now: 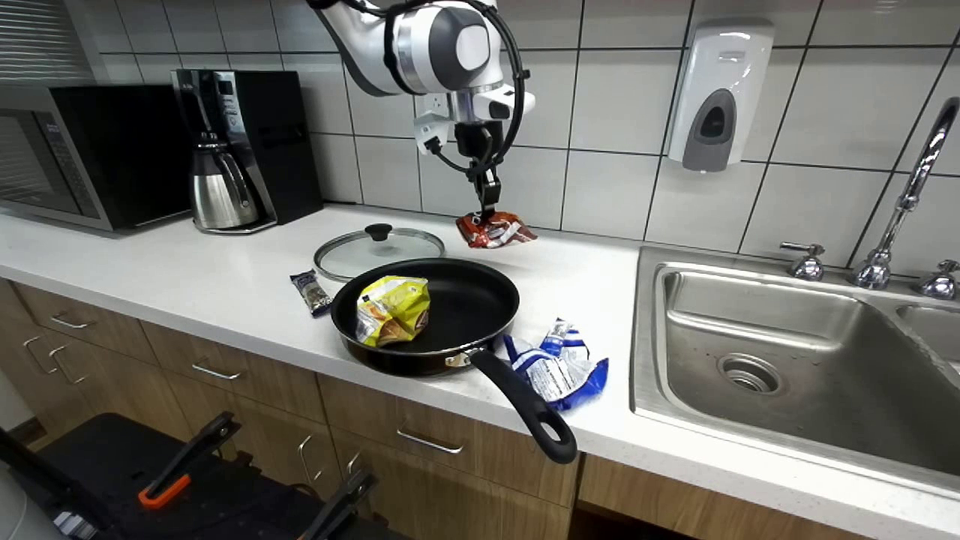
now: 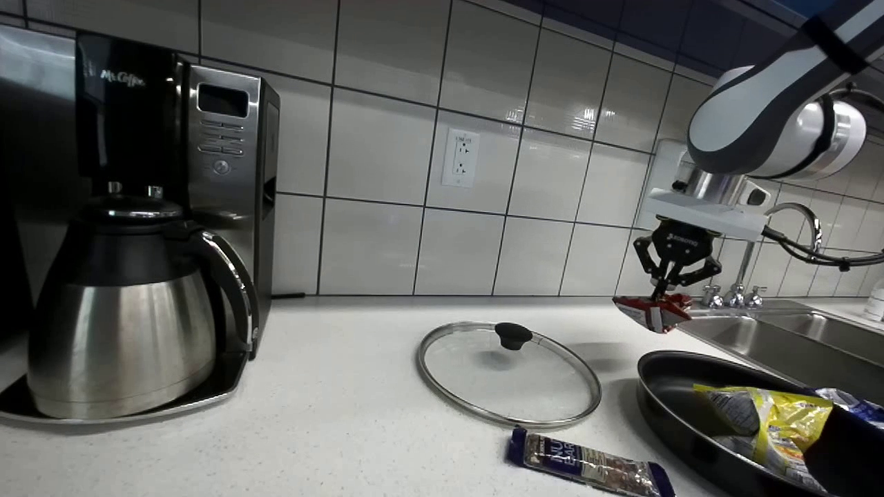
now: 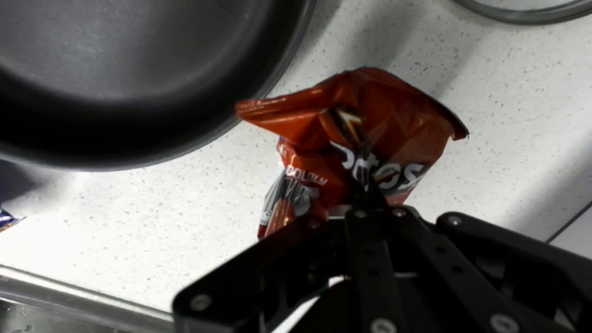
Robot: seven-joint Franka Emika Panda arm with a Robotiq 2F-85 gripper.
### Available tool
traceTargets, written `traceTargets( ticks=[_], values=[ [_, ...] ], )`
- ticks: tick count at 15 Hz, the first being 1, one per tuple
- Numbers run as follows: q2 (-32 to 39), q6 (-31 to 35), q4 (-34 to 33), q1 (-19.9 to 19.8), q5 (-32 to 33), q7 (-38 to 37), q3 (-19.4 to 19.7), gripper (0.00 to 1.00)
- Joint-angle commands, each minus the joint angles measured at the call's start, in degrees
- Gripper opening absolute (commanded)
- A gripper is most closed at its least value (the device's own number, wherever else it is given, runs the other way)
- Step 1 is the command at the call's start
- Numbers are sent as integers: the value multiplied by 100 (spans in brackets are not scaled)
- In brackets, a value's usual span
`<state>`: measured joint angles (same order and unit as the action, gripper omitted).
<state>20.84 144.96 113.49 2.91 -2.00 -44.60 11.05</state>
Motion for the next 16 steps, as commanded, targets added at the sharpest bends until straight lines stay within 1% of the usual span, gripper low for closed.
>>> traceTargets(
  ticks=[1,5,8,12,16],
  values=[
    [-834,-8,807,226,397,-404,29,0],
    [-1231,-18,1372,206,632,-734,-64,0],
    [-1285,10,1650,109,591,-787,-122,0],
    [-1170,-9,1788,56,497,-720,-159,0],
    [-927,-94,1724,49,402,-684,-196,0]
  ],
)
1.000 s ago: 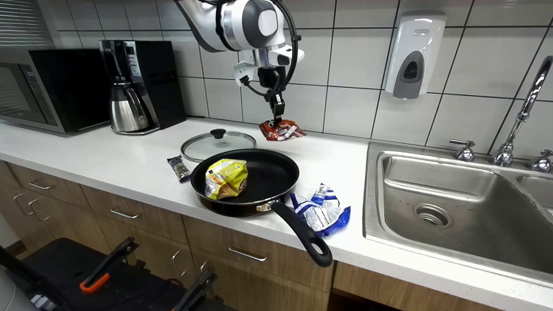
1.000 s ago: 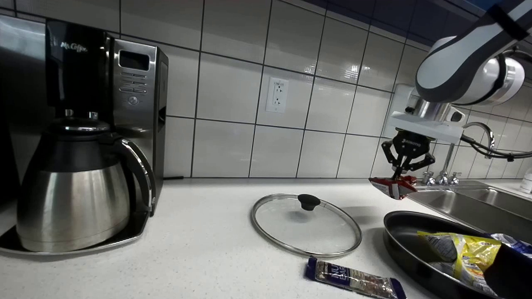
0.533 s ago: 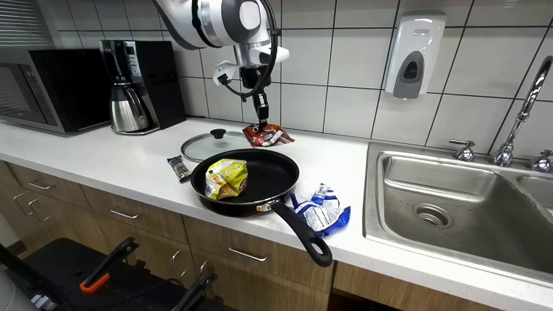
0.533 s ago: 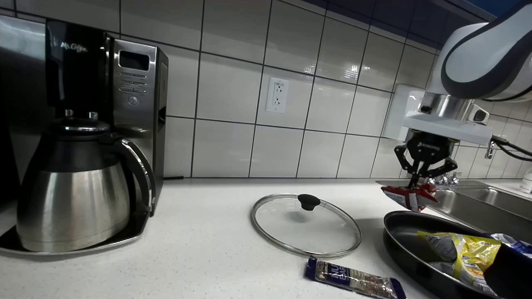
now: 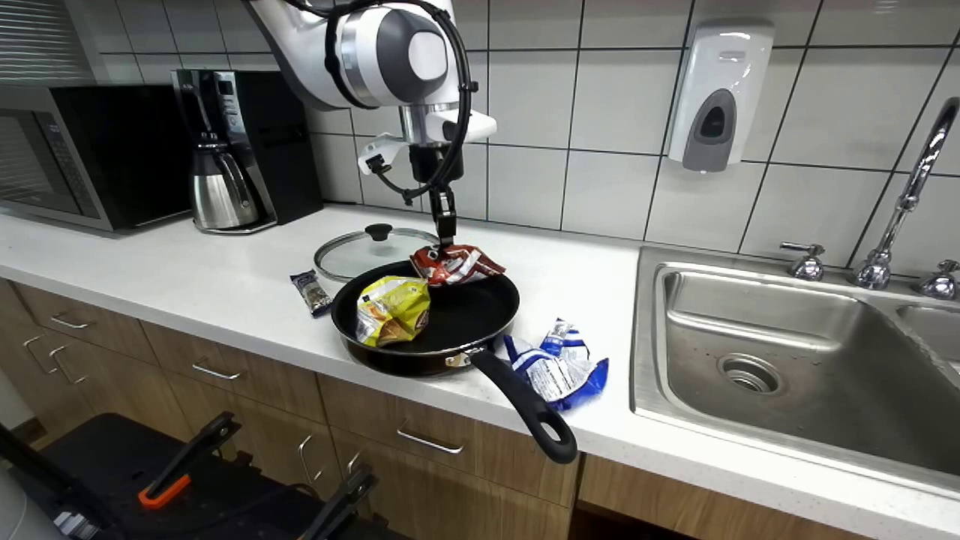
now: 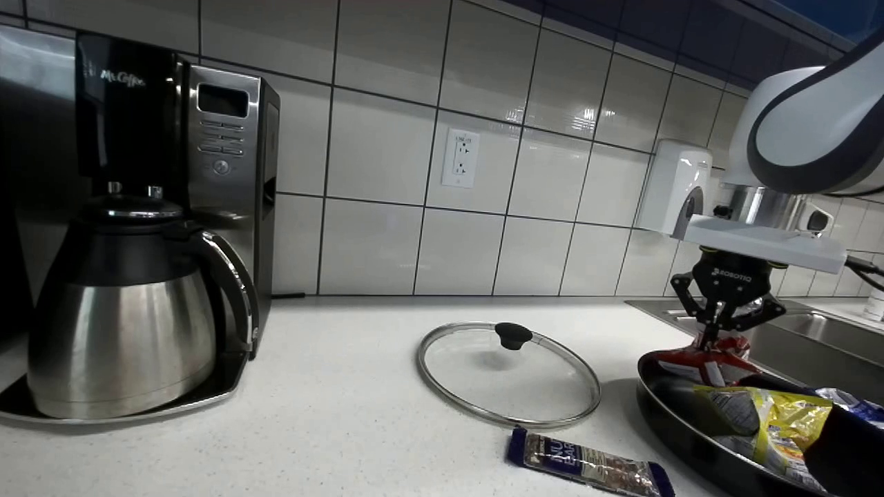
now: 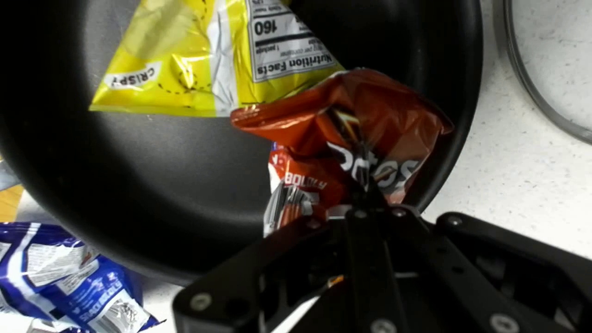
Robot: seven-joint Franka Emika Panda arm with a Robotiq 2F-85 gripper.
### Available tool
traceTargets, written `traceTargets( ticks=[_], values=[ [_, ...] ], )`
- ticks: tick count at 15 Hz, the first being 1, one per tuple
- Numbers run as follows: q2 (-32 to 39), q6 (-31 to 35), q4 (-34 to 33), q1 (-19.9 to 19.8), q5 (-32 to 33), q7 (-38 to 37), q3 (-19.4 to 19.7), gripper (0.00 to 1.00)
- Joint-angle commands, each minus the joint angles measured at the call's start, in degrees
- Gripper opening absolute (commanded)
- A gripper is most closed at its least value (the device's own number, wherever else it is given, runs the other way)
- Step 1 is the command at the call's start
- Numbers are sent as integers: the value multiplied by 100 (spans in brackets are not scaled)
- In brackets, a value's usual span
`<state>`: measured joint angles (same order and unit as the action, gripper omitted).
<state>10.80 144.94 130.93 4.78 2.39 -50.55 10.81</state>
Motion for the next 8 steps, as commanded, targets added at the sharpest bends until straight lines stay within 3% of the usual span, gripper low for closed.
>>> traceTargets(
  ticks=[1,8],
  values=[
    [140,-122,-42,-140,-76,-60,-193,0],
    [413,-179,-66,-98,-195,-28,-296,0]
  ],
)
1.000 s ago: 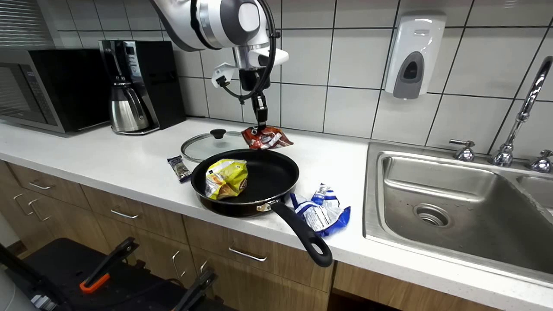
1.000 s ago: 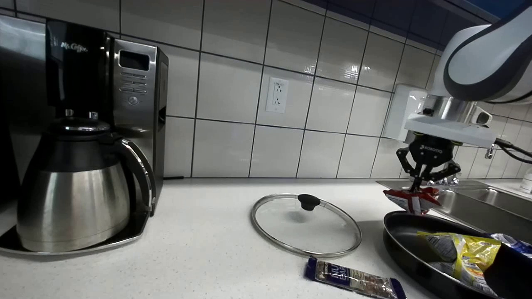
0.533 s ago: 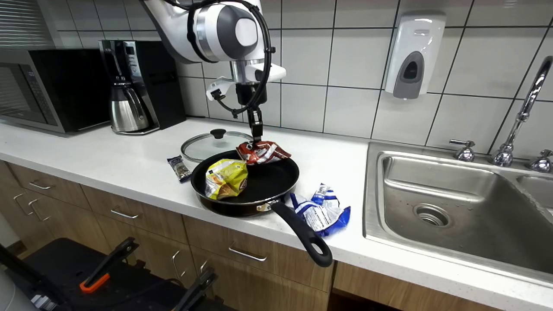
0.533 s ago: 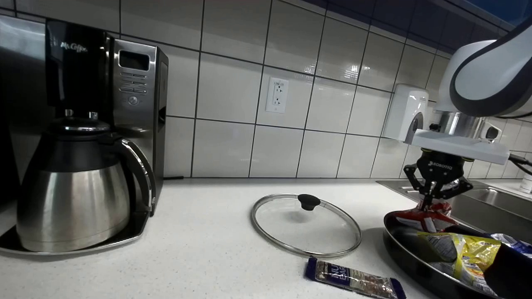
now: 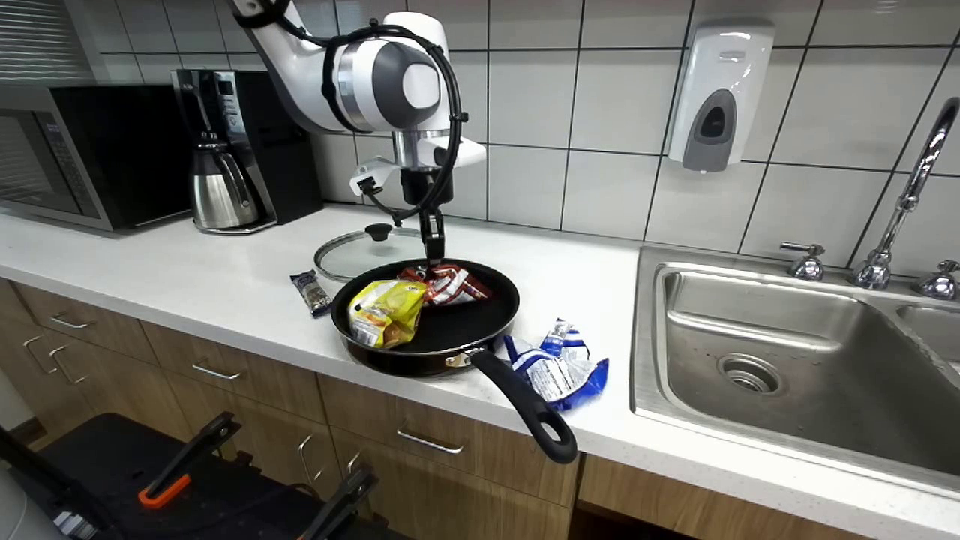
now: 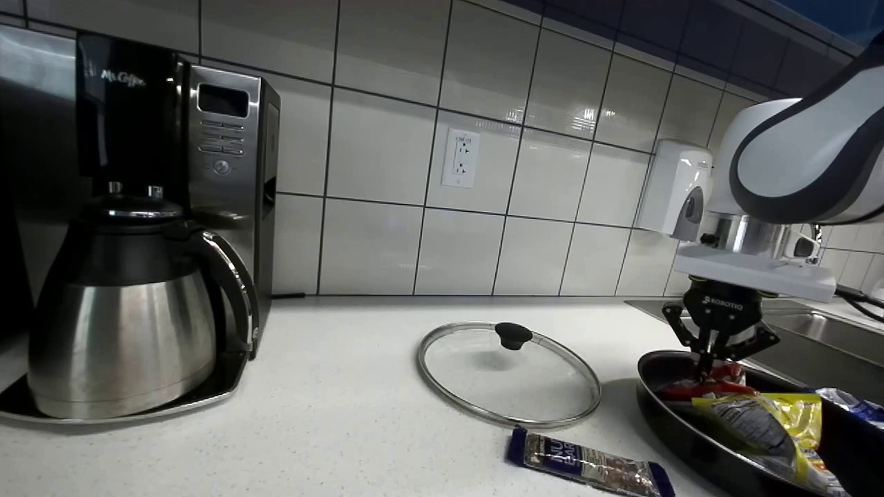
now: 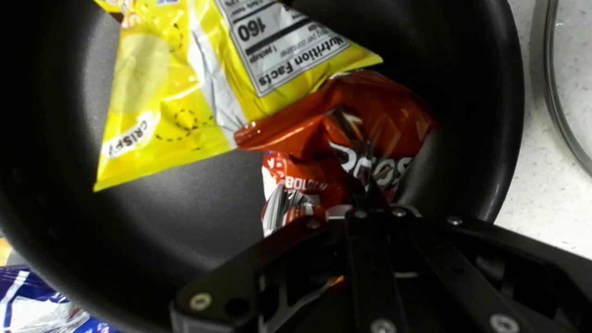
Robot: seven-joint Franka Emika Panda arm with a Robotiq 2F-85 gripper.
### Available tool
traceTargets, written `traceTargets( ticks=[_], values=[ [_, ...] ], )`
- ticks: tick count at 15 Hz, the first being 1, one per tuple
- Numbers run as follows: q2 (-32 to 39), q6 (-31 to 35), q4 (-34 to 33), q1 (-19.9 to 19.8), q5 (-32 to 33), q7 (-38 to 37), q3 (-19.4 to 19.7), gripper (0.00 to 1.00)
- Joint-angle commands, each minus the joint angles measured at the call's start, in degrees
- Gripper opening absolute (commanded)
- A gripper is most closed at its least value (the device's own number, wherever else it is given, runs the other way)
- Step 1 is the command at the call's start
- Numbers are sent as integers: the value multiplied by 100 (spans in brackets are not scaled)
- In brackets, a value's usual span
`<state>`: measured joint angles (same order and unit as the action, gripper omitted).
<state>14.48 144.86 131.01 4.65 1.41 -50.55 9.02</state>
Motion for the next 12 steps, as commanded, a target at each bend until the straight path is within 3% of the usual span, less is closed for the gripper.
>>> traceTargets(
  ticks=[1,3,4,6,12],
  values=[
    [65,-163,-76,-68,-49,-62,-101,0],
    [76,-195,-84,-73,-72,-88,-87,0],
    [71,-205,-81,-79,-96,-74,-94,22],
    [16,-177,-42,-81,-101,-102,-79,32],
    [-305,-77,75,-85,-15,-204,-26,77]
  ],
)
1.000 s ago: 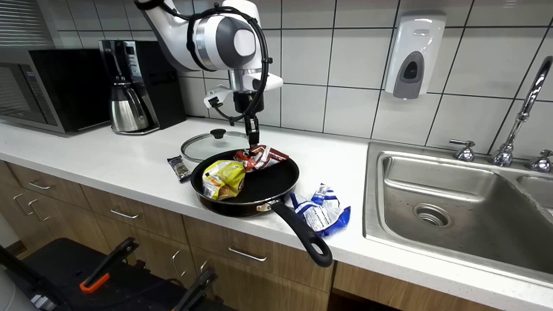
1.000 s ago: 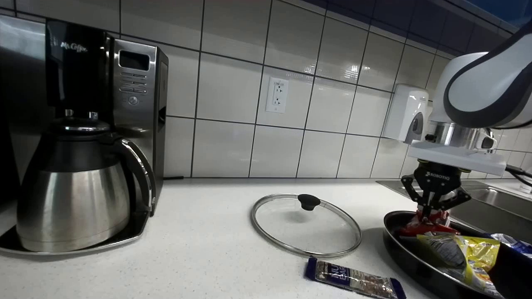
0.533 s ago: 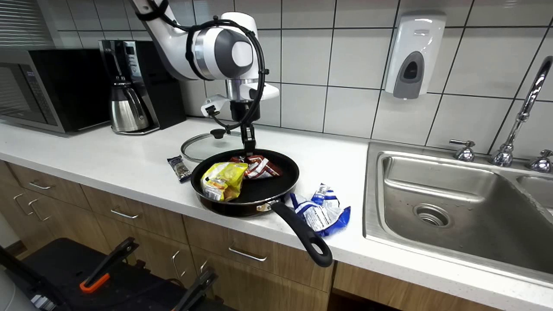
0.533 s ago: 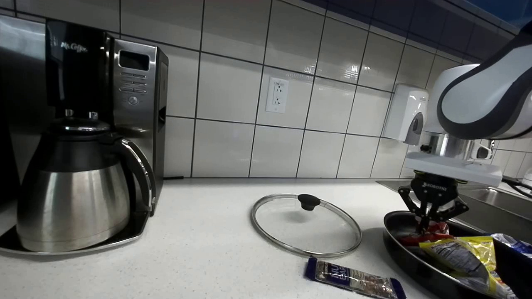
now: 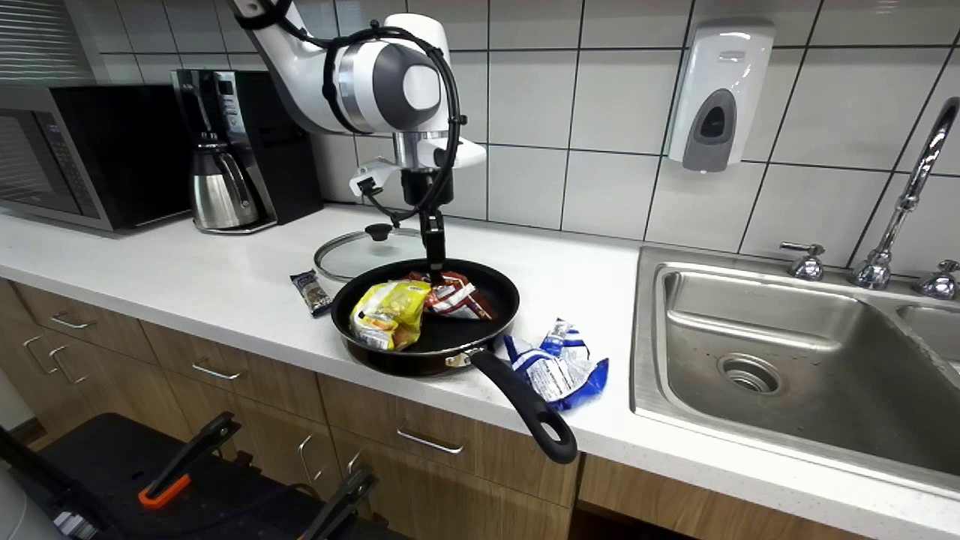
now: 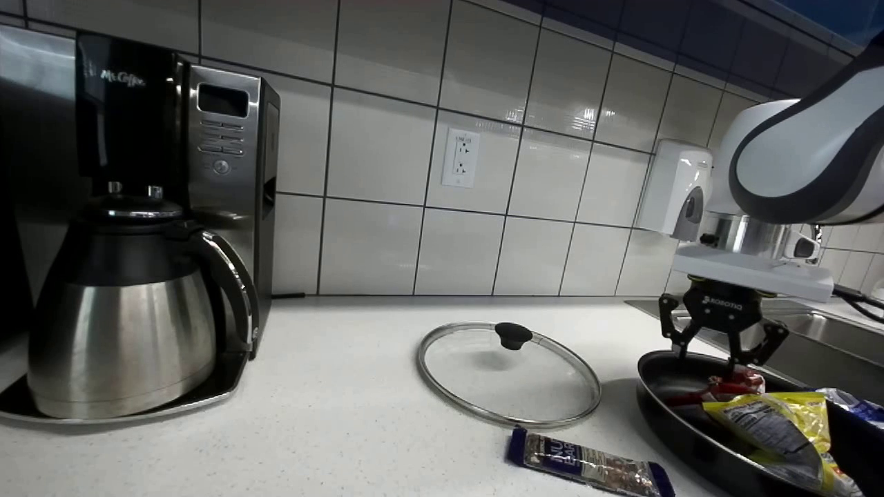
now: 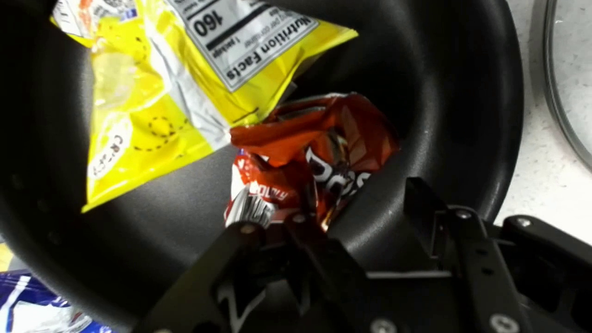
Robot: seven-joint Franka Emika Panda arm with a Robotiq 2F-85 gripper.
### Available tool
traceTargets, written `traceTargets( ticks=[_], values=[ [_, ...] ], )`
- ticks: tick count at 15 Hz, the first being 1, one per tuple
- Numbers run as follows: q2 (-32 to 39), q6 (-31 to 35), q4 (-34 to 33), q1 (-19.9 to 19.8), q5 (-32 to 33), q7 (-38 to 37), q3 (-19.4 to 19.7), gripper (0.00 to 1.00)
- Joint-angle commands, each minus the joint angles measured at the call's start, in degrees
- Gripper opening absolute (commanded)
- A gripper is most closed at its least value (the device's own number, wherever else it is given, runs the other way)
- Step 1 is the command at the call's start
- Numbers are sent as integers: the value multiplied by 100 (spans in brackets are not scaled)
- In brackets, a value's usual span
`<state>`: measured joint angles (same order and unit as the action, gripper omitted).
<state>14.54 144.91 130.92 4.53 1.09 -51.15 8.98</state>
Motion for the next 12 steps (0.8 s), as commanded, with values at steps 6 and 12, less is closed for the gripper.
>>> traceTargets(
  ticks=[6,12],
  values=[
    [-583,-57,103,-131,93,-237,1,100],
    [-1119,-126,412,-344,235,-145,80,100]
  ],
)
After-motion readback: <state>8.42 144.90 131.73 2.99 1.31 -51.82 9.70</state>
